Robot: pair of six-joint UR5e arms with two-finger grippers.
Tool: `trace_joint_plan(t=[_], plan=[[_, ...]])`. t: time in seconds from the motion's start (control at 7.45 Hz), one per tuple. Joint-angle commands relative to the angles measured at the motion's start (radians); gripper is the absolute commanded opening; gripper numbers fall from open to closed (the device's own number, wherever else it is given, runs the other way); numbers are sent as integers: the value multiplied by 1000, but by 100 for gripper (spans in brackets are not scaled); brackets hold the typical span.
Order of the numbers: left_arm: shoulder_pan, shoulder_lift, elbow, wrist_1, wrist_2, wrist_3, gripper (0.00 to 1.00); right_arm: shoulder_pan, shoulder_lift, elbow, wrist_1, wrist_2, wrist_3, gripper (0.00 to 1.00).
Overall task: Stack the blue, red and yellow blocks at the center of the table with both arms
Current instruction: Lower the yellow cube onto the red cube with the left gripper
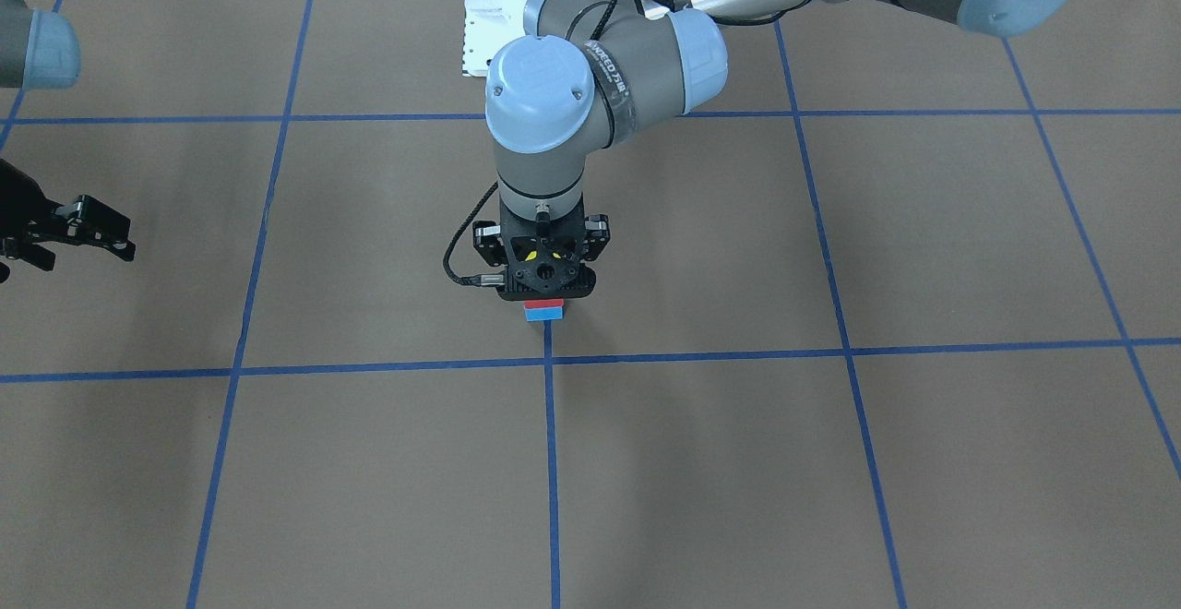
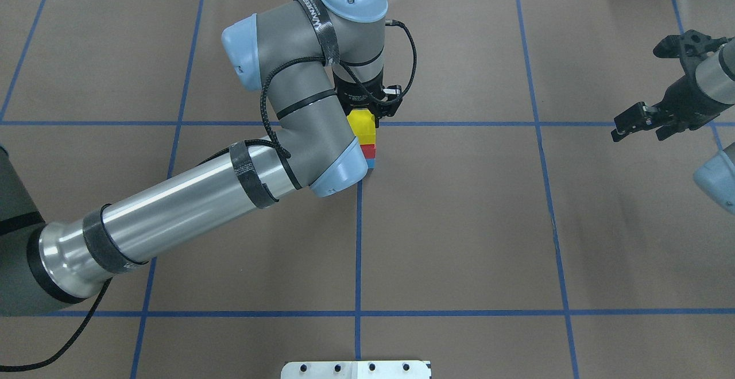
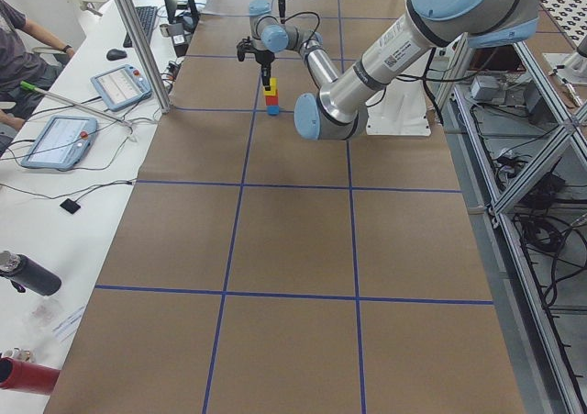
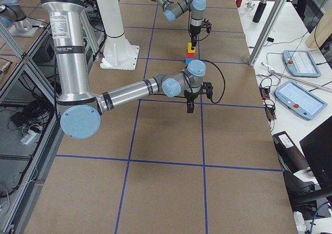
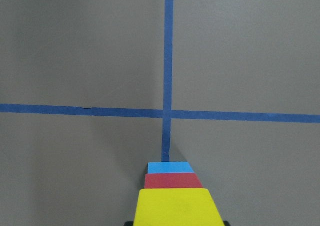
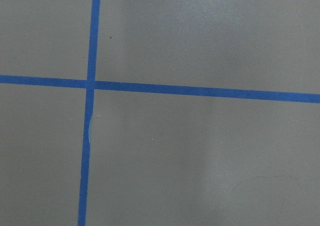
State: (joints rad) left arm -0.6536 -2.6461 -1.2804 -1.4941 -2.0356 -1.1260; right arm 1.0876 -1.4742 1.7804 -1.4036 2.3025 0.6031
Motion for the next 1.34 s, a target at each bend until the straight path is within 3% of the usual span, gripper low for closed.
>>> trace_joint_plan(t=[0.0,0.94,1.21], plan=[[2,0,0,0,0,-3,0,0,2,1,0,0,1,99],[8,0,0,0,0,-12,0,0,2,-6,0,0,0,99],[9,0,0,0,0,-6,100,0,2,-6,0,0,0,99]])
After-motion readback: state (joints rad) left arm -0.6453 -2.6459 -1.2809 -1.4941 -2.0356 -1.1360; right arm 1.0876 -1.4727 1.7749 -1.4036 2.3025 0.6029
